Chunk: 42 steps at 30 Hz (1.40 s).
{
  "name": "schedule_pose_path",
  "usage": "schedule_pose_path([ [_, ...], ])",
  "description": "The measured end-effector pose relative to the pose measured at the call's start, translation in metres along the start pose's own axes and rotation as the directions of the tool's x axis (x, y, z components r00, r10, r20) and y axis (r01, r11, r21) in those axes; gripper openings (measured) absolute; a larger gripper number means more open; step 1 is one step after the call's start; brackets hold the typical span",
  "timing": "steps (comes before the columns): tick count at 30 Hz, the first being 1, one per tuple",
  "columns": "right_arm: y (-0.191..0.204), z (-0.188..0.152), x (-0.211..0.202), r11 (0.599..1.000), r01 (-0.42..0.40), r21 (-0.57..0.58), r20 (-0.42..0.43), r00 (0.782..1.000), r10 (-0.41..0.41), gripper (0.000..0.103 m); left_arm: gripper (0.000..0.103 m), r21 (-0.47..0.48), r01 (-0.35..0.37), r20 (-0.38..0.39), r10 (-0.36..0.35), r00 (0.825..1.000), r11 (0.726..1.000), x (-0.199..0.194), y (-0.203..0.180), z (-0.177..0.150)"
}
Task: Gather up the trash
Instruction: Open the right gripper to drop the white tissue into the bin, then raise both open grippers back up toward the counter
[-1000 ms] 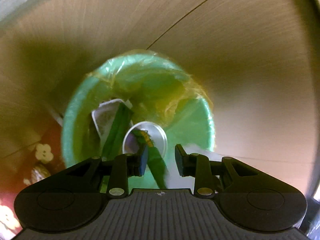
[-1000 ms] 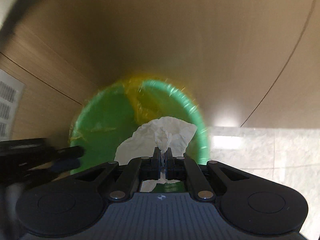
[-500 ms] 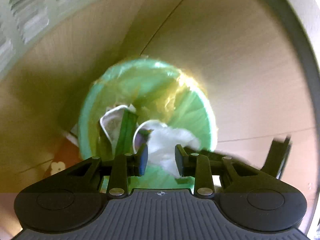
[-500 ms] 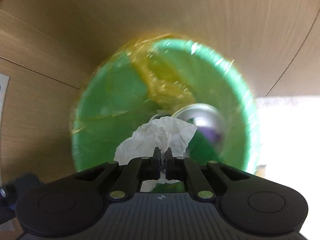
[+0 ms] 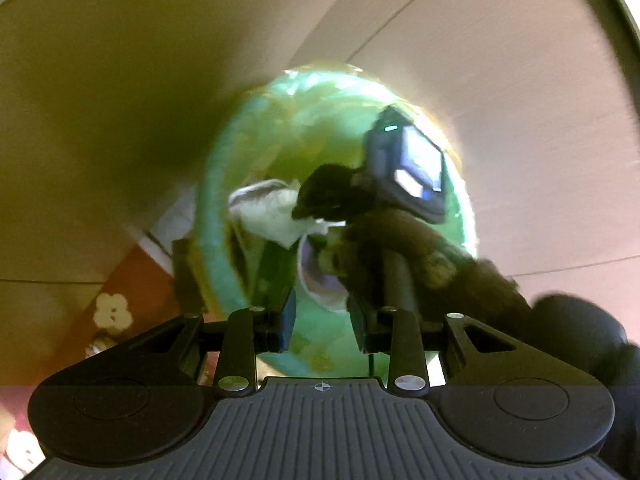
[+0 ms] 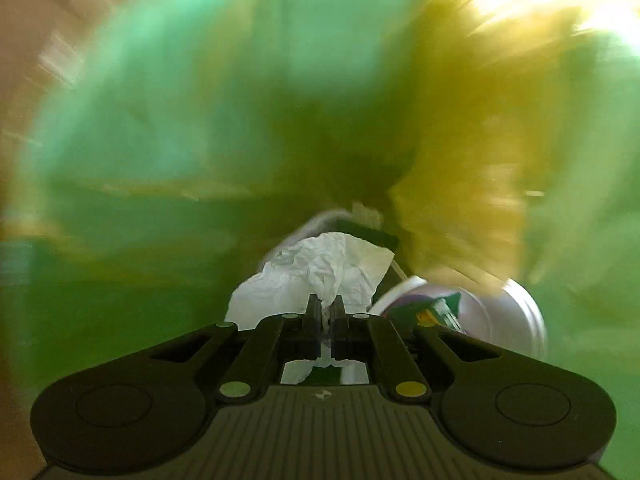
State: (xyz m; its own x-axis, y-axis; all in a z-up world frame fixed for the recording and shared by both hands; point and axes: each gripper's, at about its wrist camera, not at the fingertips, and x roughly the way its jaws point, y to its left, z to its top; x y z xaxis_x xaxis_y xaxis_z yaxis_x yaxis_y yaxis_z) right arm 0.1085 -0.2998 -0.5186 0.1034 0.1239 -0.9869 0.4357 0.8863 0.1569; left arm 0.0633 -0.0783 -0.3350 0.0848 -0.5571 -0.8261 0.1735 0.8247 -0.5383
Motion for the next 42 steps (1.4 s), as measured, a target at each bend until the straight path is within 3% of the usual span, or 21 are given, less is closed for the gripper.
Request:
schedule_pose_path([
  [4, 0.001, 0.009, 0.034, 0.998, 0.054, 0.027, -0.104, 0.993, -0.051, 0.006, 0.033, -0.019, -0.025, 0.017, 0.026, 1.000, 0.999, -0.007, 0.005, 0.004],
  [6, -0.005, 0.012, 0.018, 0.996, -0.010, 0.085, -0.090, 0.996, 0.018, 0.009, 0.033, -0.029, -0.029, 0.022, 0.030, 0.999, 0.999, -0.014, 0.003, 0.007],
  [7, -0.008, 0.012, 0.005, 0.993, -0.056, 0.104, -0.070, 0.995, 0.064, 0.016, 0.033, -0.026, -0.029, 0.022, 0.029, 0.999, 0.999, -0.017, -0.001, 0.009],
  [8, -0.011, 0.010, -0.015, 0.989, -0.095, 0.116, -0.045, 0.994, 0.101, 0.021, 0.033, -0.017, -0.027, 0.022, 0.027, 0.999, 0.999, -0.021, -0.005, 0.012],
  [10, -0.014, 0.005, -0.051, 0.986, -0.119, 0.115, -0.006, 0.993, 0.120, 0.047, 0.033, 0.011, -0.033, 0.026, 0.032, 0.999, 0.999, -0.031, -0.018, 0.015],
  [12, -0.019, -0.006, -0.096, 0.985, -0.134, 0.108, 0.040, 0.991, 0.130, 0.055, 0.033, 0.047, -0.052, 0.037, 0.051, 0.998, 0.998, -0.045, -0.034, 0.018],
  [19, -0.027, -0.061, -0.245, 0.992, -0.114, 0.061, 0.147, 0.984, 0.104, 0.055, 0.033, 0.135, -0.066, 0.106, 0.052, 0.993, 0.989, -0.113, -0.084, 0.026],
  [23, -0.011, -0.079, -0.332, 0.990, -0.144, 0.011, 0.247, 0.959, 0.136, 0.055, 0.033, 0.176, -0.091, 0.188, 0.057, 0.980, 0.980, -0.164, -0.104, 0.035],
  [28, 0.025, -0.091, -0.412, 0.978, -0.207, -0.038, 0.339, 0.918, 0.207, 0.059, 0.033, 0.191, -0.097, 0.300, 0.036, 0.953, 0.977, -0.223, -0.111, 0.051],
  [32, 0.077, -0.082, -0.456, 0.968, -0.213, -0.134, 0.397, 0.883, 0.249, 0.059, 0.033, 0.195, -0.109, 0.392, 0.024, 0.920, 0.975, -0.264, -0.102, 0.069],
  [34, 0.106, -0.078, -0.479, 0.963, -0.188, -0.193, 0.439, 0.862, 0.256, 0.059, 0.033, 0.159, -0.115, 0.451, 0.031, 0.892, 0.981, -0.289, -0.087, 0.080],
  [38, 0.175, -0.064, -0.518, 0.938, -0.135, -0.320, 0.531, 0.794, 0.296, 0.060, 0.033, 0.069, -0.100, 0.533, 0.048, 0.845, 0.993, -0.331, -0.053, 0.101],
  [40, 0.204, -0.051, -0.525, 0.932, -0.116, -0.342, 0.553, 0.777, 0.300, 0.061, 0.033, 0.031, -0.083, 0.569, 0.051, 0.821, 0.996, -0.343, -0.035, 0.112],
  [42, 0.234, -0.039, -0.535, 0.916, -0.106, -0.388, 0.570, 0.753, 0.328, 0.061, 0.033, -0.037, -0.070, 0.581, 0.078, 0.810, 0.997, -0.347, -0.021, 0.125],
])
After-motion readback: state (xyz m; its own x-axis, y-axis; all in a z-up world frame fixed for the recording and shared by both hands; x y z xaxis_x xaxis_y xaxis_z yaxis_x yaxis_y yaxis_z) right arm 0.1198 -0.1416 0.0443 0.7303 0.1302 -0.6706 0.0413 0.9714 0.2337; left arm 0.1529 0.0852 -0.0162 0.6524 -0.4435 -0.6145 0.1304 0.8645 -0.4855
